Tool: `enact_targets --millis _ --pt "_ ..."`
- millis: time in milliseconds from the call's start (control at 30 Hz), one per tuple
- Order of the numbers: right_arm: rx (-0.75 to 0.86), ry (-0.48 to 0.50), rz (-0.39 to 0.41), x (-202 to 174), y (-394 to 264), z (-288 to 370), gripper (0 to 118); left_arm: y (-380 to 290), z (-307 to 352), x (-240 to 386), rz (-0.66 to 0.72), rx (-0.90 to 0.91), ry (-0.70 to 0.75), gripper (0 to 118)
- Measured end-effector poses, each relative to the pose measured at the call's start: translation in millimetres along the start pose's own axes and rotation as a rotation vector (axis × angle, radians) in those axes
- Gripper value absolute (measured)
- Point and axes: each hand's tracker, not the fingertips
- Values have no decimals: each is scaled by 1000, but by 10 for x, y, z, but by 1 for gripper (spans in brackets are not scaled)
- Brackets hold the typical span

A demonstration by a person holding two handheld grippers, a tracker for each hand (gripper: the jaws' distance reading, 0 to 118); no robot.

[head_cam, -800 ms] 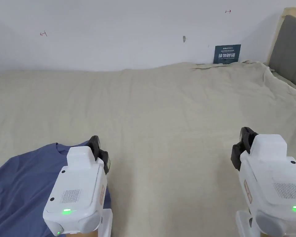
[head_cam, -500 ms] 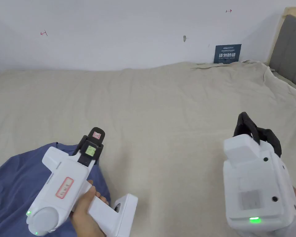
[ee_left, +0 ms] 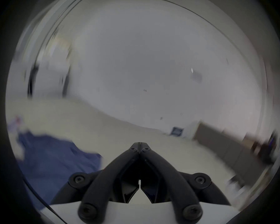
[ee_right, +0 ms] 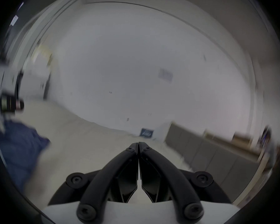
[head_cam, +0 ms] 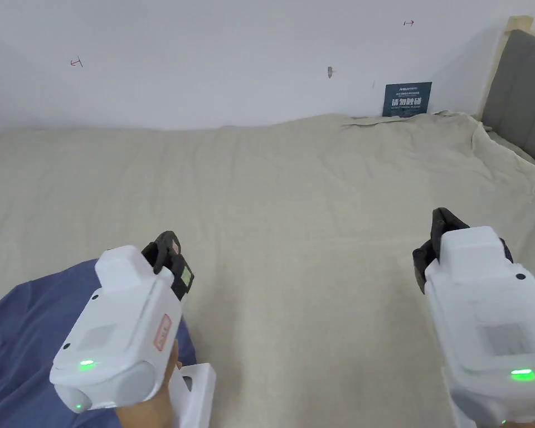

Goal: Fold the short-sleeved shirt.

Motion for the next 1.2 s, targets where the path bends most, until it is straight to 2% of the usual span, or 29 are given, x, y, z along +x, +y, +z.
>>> enact_targets --millis 67,133,200,267,533,1200 --pt "-45 34 -147 112 -40 -31 0 -64 28 59 -92 39 46 0" --pt "-62 59 -237 171 -86 -45 0 -122 37 143 -211 66 88 0" --pt "-72 63 -260 195 -117 -43 0 -195 39 158 -309 70 105 0" --pt "-76 65 -278 192 -137 -43 0 -237 42 187 -324 55 90 0" --pt "-71 43 -241 138 -101 18 0 -213 29 46 -184 27 54 0" --pt "-65 37 -206 147 -97 -5 0 -162 44 40 -181 30 47 0"
